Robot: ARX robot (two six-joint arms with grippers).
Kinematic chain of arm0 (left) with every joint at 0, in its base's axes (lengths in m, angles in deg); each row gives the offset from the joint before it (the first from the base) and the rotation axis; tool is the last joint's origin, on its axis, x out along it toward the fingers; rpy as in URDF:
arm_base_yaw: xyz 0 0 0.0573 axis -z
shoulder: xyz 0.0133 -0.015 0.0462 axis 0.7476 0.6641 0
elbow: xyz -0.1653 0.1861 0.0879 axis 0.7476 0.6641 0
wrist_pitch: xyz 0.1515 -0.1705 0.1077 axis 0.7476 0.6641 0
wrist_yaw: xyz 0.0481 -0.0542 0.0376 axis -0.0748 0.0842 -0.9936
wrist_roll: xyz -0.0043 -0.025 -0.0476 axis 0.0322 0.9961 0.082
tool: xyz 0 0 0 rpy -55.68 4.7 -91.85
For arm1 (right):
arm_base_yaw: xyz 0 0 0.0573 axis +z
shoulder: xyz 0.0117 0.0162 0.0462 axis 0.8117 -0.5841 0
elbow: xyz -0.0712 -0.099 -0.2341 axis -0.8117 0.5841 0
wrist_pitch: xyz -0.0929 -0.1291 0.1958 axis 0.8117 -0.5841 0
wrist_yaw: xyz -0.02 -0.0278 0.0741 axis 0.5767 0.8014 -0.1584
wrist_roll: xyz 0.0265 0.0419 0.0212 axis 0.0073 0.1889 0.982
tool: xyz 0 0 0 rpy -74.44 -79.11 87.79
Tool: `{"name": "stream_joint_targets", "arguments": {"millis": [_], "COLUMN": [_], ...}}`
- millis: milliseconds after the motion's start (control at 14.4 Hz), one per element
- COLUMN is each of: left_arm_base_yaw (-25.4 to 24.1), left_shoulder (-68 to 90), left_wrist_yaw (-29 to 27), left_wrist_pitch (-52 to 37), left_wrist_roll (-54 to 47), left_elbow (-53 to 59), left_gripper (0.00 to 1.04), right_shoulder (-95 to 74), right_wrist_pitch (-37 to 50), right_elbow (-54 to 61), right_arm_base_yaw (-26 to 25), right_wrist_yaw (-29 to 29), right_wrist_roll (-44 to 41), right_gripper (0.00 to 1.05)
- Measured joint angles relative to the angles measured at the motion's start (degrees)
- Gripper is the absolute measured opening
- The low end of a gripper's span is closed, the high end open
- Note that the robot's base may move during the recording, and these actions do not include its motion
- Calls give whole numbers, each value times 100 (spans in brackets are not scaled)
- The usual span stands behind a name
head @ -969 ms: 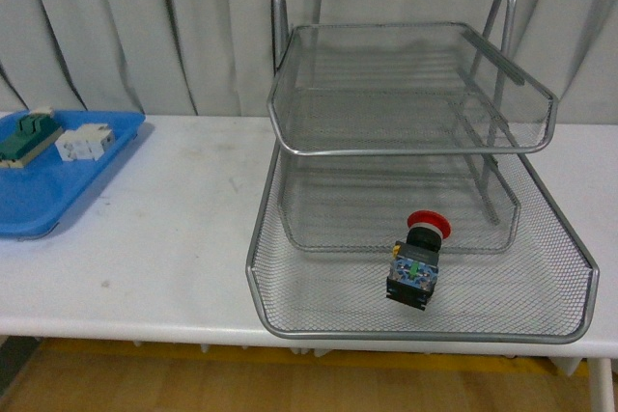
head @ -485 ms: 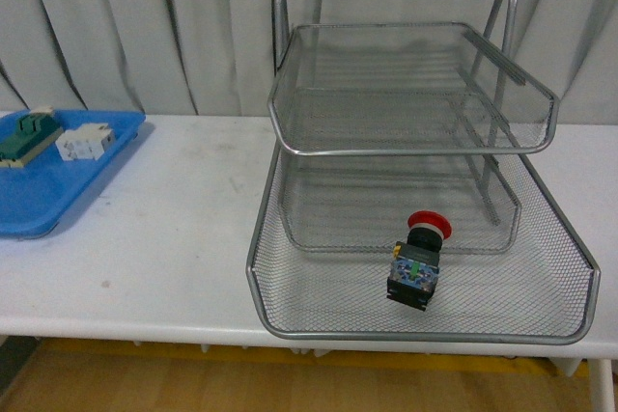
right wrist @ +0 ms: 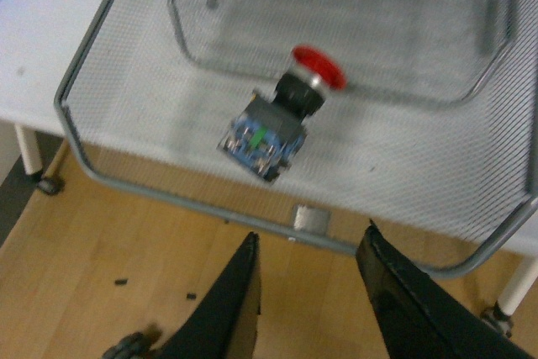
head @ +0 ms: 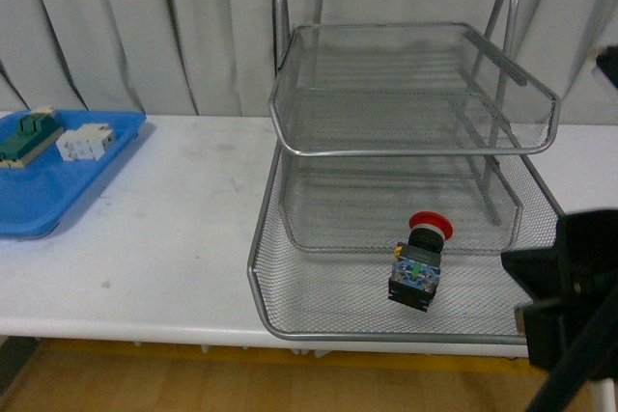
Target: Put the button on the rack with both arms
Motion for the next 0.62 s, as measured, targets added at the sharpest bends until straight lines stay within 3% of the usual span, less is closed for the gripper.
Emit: {"name": "stream_joint_targets", "arguments": {"millis": [208, 277, 623], "left_arm_base_yaw": [0, 0, 0], "left_shoulder": [0, 0, 0], "left_wrist_yaw": [0, 0, 0], "left_wrist_pitch": [-2, -2, 0], "left_wrist_roll": [2, 0, 0], "left_elbow": [-2, 0, -2], "left_gripper": [98, 98, 98], "right_shoulder": [-81, -354, -1633], "right_wrist_pitch": [114, 323, 857], "right_elbow": [605, 684, 378], "right_arm_base_yaw": [328, 339, 295], "right_wrist_yaw": [-70, -17, 138], "right_wrist_roll": [485, 627, 852], "right_gripper": [8, 2, 2]}}
